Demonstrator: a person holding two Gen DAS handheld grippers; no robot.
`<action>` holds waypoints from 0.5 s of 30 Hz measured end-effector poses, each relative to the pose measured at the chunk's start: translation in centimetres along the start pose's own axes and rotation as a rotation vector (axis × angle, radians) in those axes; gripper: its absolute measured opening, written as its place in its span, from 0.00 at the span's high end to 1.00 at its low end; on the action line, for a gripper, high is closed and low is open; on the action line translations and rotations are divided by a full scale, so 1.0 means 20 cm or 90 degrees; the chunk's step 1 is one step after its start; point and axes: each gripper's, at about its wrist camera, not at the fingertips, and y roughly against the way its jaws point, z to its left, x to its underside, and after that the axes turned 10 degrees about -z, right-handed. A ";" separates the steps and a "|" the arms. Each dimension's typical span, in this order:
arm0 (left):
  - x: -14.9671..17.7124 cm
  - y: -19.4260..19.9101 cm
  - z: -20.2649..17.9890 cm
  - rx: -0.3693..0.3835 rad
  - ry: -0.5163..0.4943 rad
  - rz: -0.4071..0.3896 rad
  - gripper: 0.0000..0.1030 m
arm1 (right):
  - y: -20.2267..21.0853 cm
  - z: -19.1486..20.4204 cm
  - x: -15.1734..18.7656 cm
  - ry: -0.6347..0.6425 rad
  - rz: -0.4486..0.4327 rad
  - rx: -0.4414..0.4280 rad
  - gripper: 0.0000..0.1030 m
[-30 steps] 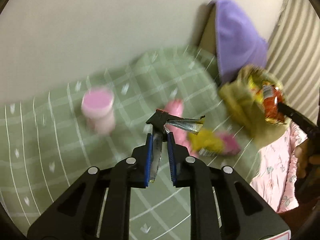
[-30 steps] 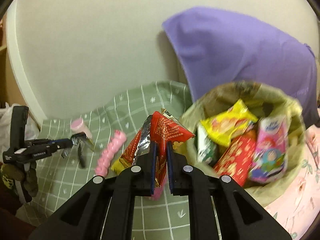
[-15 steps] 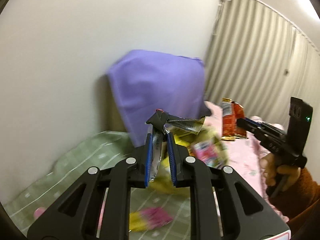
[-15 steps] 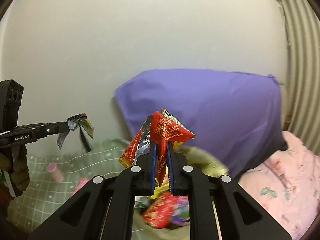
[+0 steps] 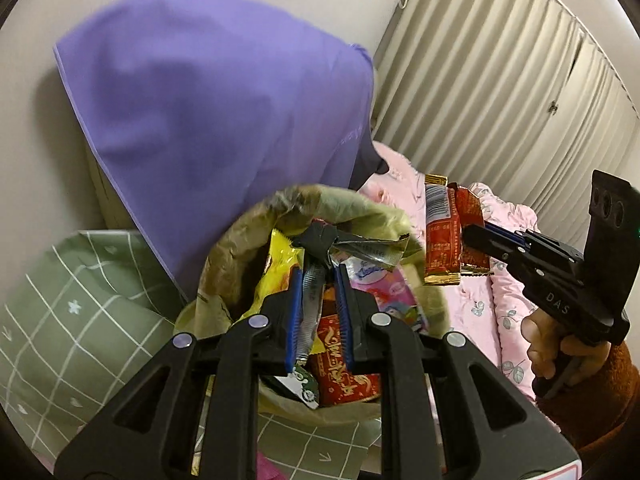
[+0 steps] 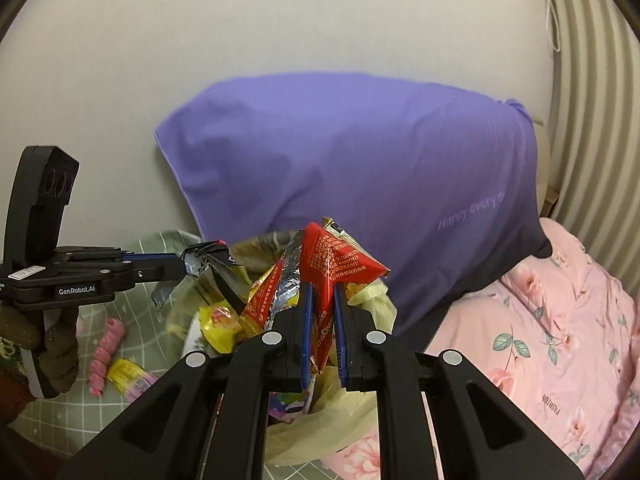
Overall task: Collect trash
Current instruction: 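Carry the red wrapper and grey strips over the trash bag with both tools, then open both tools to drop the wrapper and strips into the bag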
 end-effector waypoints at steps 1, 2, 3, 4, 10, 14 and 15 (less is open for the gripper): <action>0.01 -0.03 0.01 -0.005 0.003 0.008 0.86 | -0.03 0.00 0.01 0.002 0.007 -0.004 0.89; 0.03 -0.05 0.03 -0.010 0.006 0.017 0.86 | -0.06 0.00 0.02 0.004 0.016 -0.009 0.89; 0.04 -0.07 0.04 -0.013 0.007 0.023 0.86 | -0.10 0.00 0.03 0.005 0.024 -0.013 0.89; 0.05 -0.10 0.05 -0.018 0.009 0.033 0.86 | -0.14 0.01 0.05 0.007 0.035 -0.020 0.89; 0.10 -0.23 0.12 -0.038 0.033 0.069 0.86 | -0.31 0.08 0.13 0.047 0.098 -0.029 0.89; 0.11 -0.26 0.14 -0.057 0.045 0.078 0.85 | -0.36 0.08 0.18 0.057 0.116 -0.028 0.89; 0.11 -0.26 0.12 -0.060 0.045 0.077 0.83 | -0.36 0.07 0.18 0.059 0.114 -0.031 0.89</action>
